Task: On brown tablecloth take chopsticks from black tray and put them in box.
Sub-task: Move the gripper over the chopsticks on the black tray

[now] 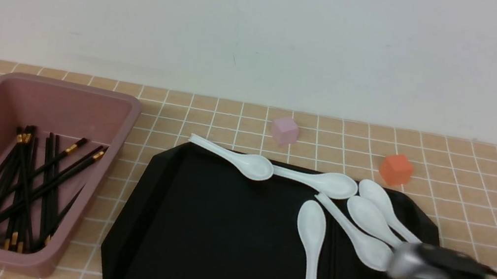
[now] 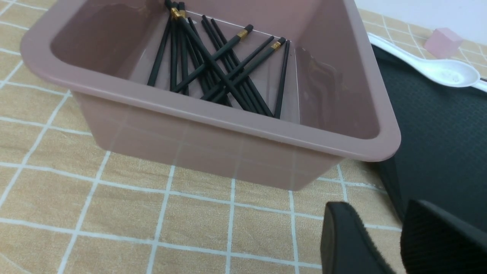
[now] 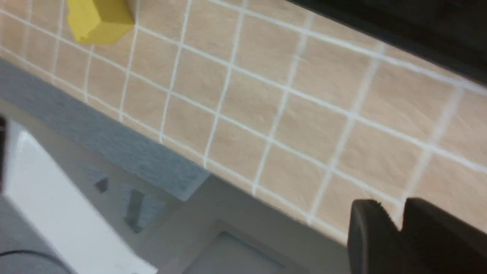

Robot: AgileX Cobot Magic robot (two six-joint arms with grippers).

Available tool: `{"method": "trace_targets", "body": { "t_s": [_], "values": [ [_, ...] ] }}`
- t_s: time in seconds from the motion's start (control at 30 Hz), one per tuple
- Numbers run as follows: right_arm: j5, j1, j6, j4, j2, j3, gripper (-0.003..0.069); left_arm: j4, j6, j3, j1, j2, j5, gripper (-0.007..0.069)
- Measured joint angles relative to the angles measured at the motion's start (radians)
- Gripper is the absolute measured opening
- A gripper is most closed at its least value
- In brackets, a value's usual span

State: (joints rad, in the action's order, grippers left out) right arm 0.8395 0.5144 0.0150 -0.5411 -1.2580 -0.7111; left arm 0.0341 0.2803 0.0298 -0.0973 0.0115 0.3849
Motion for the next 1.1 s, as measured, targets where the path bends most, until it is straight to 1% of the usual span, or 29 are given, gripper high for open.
{"method": "trace_targets", "body": {
  "t_s": [0.07,0.1,0.13,0.2,0.23,0.27,0.3,0.4,0.53,0.67,1.1],
  "values": [
    [-0.037,0.096,-0.143,0.117,-0.073,-0.064,0.0158,0.000,0.000,0.000,0.000,0.000,0.000,0.0239],
    [-0.043,0.105,-0.159,0.130,-0.088,-0.078,0.0165,0.000,0.000,0.000,0.000,0.000,0.000,0.0239],
    [-0.052,0.158,-0.270,0.224,-0.133,-0.120,0.0181,0.000,0.000,0.000,0.000,0.000,0.000,0.0239],
    [-0.057,0.214,-0.447,0.364,-0.223,-0.194,0.0225,0.000,0.000,0.000,0.000,0.000,0.000,0.0239],
    [-0.057,0.221,-0.478,0.387,-0.230,-0.207,0.0235,0.000,0.000,0.000,0.000,0.000,0.000,0.0239],
    [-0.057,0.232,-0.533,0.430,-0.258,-0.230,0.0254,0.000,0.000,0.000,0.000,0.000,0.000,0.0239],
    [-0.050,0.243,-0.616,0.493,-0.305,-0.267,0.0286,0.000,0.000,0.000,0.000,0.000,0.000,0.0239],
    [-0.020,0.245,-0.724,0.583,-0.397,-0.332,0.0343,0.000,0.000,0.000,0.000,0.000,0.000,0.0239],
    [0.000,0.245,-0.766,0.609,-0.470,-0.375,0.0364,0.000,0.000,0.000,0.000,0.000,0.000,0.0239],
    [-0.011,0.245,-0.792,0.608,-0.511,-0.384,0.0366,0.000,0.000,0.000,0.000,0.000,0.000,0.0239],
    [-0.060,0.245,-0.808,0.586,-0.560,-0.393,0.0366,0.000,0.000,0.000,0.000,0.000,0.000,0.0239]
  ]
}}
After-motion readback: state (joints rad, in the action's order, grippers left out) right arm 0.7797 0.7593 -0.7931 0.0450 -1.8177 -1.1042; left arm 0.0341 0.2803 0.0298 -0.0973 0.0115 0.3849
